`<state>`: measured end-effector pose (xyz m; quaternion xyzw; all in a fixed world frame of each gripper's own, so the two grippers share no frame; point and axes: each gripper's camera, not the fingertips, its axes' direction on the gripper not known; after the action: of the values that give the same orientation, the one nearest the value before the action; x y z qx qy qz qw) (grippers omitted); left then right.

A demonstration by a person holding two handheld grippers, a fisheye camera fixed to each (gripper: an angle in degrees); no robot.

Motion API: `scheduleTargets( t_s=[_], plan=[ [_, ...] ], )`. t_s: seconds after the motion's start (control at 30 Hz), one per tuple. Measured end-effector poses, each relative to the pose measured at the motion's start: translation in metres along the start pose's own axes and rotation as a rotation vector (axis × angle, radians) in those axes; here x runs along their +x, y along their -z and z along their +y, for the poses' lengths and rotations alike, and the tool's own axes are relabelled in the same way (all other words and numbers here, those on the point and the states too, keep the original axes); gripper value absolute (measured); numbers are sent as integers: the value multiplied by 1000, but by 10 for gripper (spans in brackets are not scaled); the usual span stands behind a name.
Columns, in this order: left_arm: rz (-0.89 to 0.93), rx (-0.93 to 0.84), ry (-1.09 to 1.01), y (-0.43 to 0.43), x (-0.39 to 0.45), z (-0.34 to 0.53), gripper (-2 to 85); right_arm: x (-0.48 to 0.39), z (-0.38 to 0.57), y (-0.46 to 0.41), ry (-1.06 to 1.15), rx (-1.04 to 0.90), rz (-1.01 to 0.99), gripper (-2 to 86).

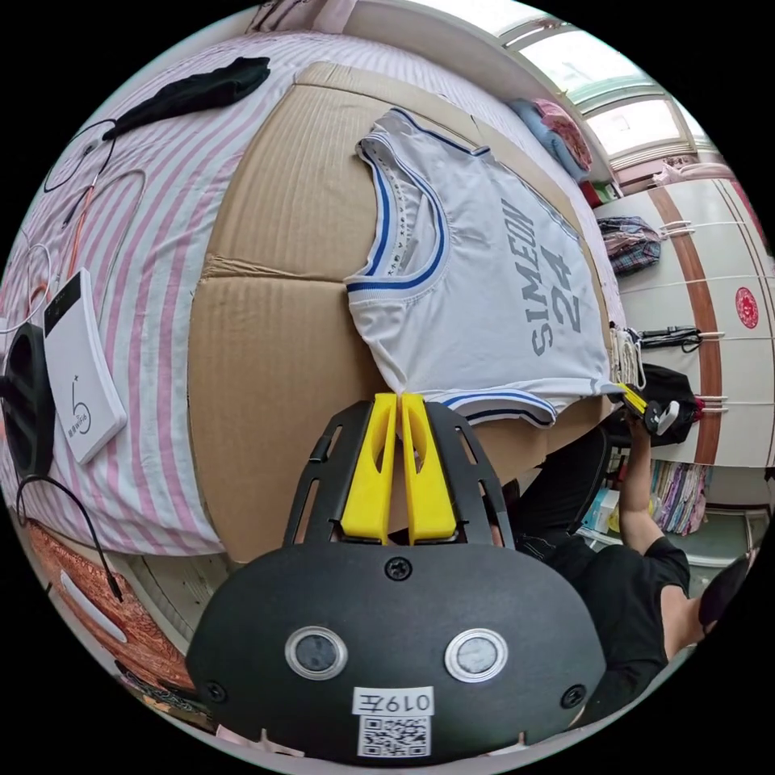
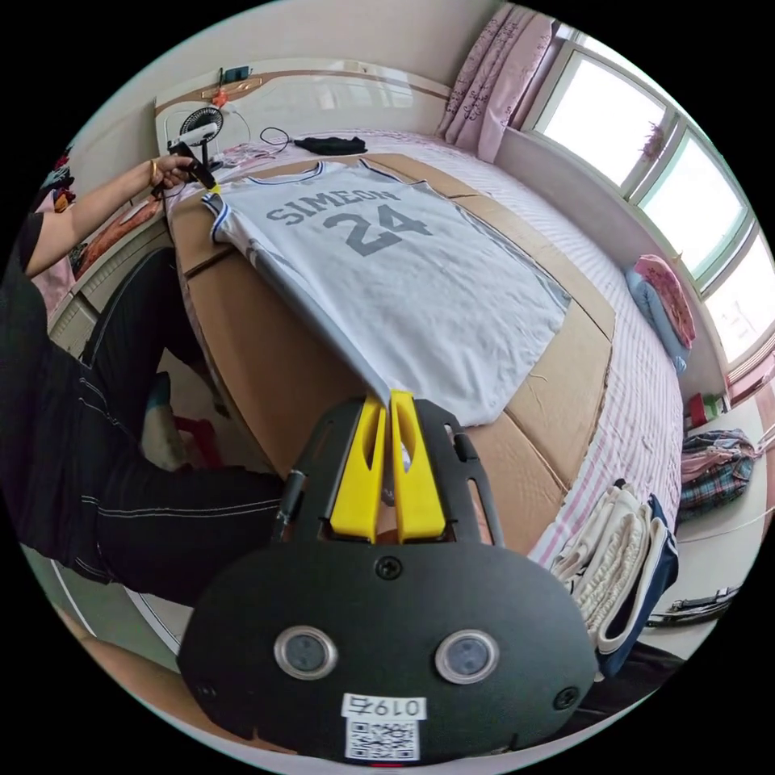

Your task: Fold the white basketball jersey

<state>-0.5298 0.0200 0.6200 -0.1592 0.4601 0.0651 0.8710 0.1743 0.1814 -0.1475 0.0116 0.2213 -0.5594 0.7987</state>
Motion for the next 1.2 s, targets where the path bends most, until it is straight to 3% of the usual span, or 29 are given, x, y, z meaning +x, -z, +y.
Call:
scheduleTargets(
  t_s=[0.6,0.9,1.07,1.2],
  plan=[
    [-123,-36,-75,32,78,77,23,-68,35,-24,143,-123,2,-5],
    [-105,-13,-131,77,122,149,79,-117,74,-9,168,-160,211,75],
    [-46,126,-127,128,137,227,83,-136,101,21,129,-116,232,68],
    [-155,308,-240,167,209,296,71,-136,128,70,-37,17,256,67]
  ],
)
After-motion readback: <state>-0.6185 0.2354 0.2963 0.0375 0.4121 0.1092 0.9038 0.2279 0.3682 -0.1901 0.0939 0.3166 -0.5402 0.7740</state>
